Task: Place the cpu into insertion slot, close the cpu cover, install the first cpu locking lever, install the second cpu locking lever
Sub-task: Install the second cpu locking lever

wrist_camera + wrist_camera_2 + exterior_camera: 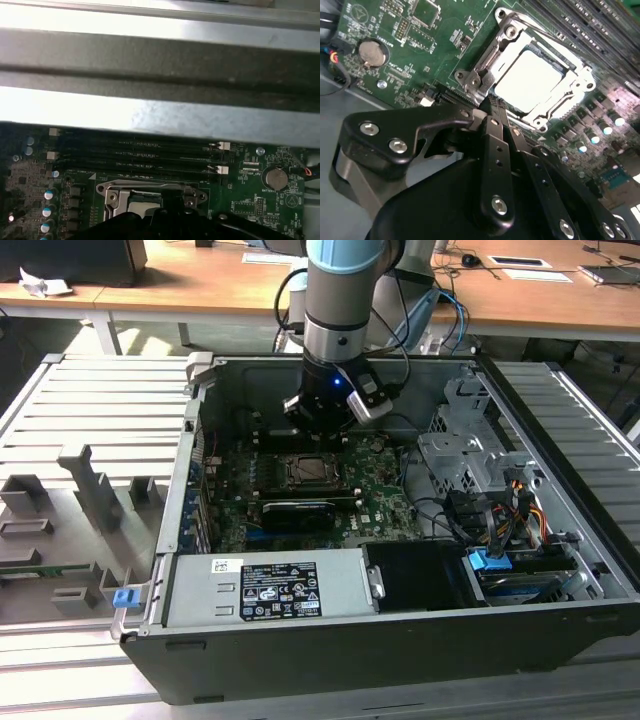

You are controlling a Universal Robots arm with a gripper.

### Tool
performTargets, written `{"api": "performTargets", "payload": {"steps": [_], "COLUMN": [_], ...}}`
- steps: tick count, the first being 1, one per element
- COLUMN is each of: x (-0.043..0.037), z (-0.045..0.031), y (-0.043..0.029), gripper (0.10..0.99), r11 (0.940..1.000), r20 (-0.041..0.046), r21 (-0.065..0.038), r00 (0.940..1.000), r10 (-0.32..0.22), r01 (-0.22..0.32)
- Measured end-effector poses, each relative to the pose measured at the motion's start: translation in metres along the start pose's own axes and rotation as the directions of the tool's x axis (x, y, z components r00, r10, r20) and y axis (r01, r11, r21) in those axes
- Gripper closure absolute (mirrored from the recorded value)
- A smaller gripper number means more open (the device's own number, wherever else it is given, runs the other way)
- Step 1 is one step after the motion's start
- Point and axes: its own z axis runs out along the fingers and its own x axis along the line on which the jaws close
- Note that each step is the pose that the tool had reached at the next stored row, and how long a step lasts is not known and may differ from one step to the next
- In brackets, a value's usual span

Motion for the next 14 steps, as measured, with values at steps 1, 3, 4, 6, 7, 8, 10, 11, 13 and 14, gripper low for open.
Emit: {"api": "performTargets", "payload": {"steps": [1, 3, 4, 6, 7, 8, 10, 11, 13, 14], "x": [0.0, -0.0001, -0.0001, 0.0001, 0.0002, 0.0005, 0.0009, 0.0011, 0.0016, 0.0018], "z": [-0.0026, -0.0066, -0.0069, -0.0069, -0.0071, -0.0071, -0.0072, -0.0072, -0.0071, -0.007], "y": [0.0002, 0.0004, 0.0003, 0.0001, -0.0004, -0.0017, -0.0043, -0.006, -0.0116, -0.0137], "gripper": [0.98, 0.98, 0.98, 0.98, 0.98, 0.98, 0.98, 0.98, 0.98, 0.98], "r11": [1.0, 1.0, 1.0, 1.0, 1.0, 1.0, 1.0, 1.0, 1.0, 1.0], "r20": [0.0, 0.0001, 0.0001, 0.0002, 0.0, -0.0001, 0.0001, 0.0, 0.0, 0.0001], "r21": [0.0, 0.0, 0.0, 0.0, 0.0, 0.0, 0.0, 0.0, 0.0, 0.0], "r00": [1.0, 1.0, 1.0, 1.0, 1.0, 1.0, 1.0, 1.0, 1.0, 1.0], "r10": [0.0, 0.0, 0.0, 0.0, 0.0, 0.0, 0.0, 0.0, 0.0, 0.0], "r01": [0.0, 0.0, 0.0, 0.0, 0.0, 0.0, 0.0, 0.0, 0.0, 0.0]}}
